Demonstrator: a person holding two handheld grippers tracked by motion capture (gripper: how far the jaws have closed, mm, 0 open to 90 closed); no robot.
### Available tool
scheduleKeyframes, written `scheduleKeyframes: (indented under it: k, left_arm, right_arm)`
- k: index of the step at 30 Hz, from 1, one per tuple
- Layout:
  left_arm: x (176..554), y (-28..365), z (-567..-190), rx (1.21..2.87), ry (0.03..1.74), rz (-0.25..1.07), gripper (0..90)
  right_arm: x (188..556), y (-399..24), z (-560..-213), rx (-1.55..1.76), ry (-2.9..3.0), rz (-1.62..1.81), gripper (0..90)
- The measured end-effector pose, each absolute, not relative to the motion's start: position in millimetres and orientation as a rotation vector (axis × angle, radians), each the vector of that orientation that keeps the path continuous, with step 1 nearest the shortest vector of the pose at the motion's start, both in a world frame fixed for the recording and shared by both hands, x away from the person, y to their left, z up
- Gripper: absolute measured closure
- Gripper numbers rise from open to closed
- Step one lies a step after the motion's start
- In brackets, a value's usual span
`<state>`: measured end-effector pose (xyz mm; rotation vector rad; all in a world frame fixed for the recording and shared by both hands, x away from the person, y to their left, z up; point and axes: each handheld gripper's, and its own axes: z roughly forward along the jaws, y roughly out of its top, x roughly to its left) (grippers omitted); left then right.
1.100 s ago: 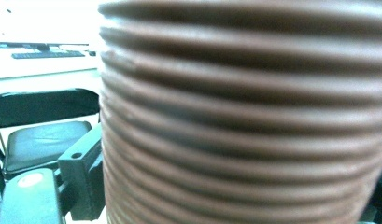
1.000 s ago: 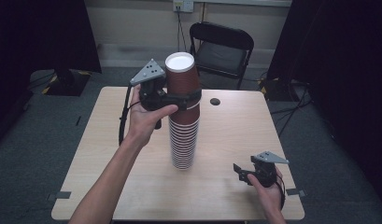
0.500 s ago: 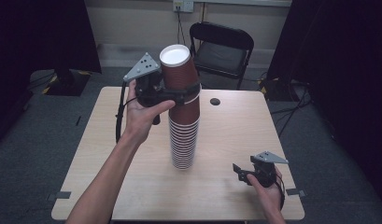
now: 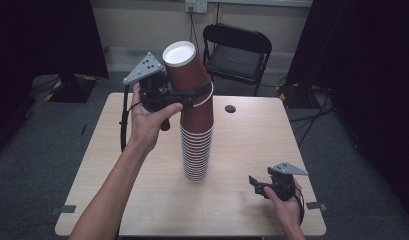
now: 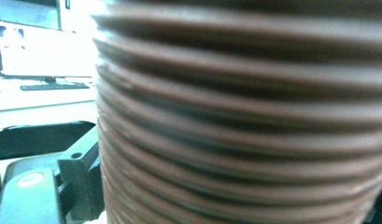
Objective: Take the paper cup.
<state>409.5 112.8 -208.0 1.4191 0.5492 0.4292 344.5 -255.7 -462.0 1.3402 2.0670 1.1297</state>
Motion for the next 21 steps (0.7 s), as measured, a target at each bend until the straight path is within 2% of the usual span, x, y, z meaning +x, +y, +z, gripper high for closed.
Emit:
scheduleKeyframes:
  k: [12,21]
  left_arm:
    - [406,132,-197,1.396,0.562,0.433,12.2]
    - [398,159,-206,1.427,0.593,0.471,12.1]
  right_arm:
    - [343,-257,-462,1.342,2.065,1.130,17.4]
    - [343,-255,-461,1.333,2.069,1.132,17.4]
